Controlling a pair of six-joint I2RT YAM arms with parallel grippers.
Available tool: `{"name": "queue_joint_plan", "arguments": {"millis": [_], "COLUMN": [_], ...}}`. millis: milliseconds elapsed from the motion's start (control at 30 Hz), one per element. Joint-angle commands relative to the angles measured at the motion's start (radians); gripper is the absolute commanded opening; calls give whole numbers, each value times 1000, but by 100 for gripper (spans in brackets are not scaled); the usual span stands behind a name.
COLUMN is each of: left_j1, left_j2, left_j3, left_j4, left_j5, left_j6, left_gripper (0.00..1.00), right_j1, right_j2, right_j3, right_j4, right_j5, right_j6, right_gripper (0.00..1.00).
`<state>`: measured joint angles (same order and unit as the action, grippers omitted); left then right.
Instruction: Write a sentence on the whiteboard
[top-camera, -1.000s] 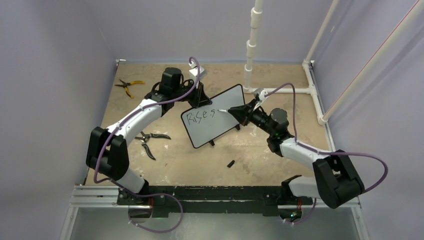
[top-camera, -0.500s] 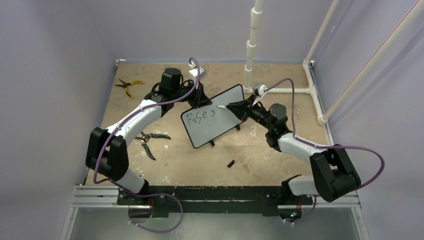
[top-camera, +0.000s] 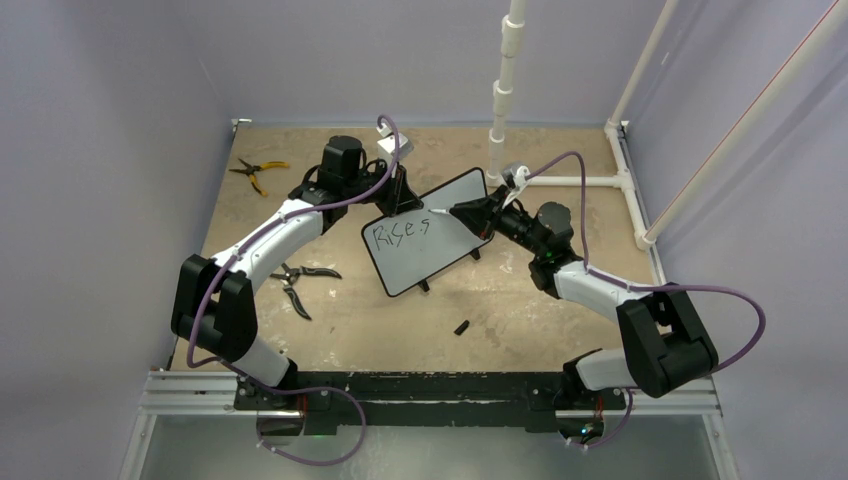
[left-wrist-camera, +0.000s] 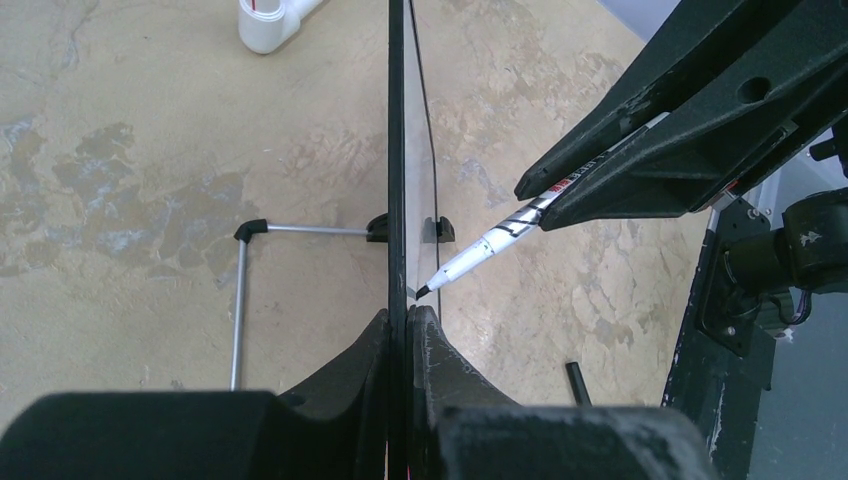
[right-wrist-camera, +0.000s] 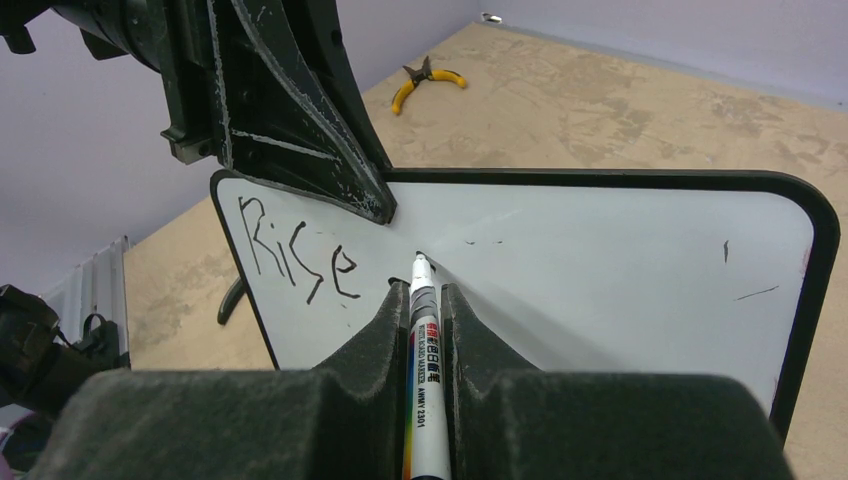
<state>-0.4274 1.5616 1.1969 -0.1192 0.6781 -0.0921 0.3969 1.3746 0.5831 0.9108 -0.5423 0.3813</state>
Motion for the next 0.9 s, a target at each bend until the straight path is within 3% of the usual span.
{"name": "queue_joint_plan", "arguments": {"millis": [0,333,867], "left_j1": [-8,-8,-8], "left_j2": [-18,-17,-23], "left_j3": [-10,-8,-8], "left_j4": [7,9,7], "left_j5": [34,35,37], "left_j6": [32,32,32], "left_gripper": [0,0,0], "right_j1": [-4,-5,-5], "right_j2": [5,-28,-16], "right_j3": [-23,-110,-53], "right_j4": [7,15,93], "right_j5": [20,46,45], "right_j6": [-10,9,59], "right_gripper": [0,0,0]}}
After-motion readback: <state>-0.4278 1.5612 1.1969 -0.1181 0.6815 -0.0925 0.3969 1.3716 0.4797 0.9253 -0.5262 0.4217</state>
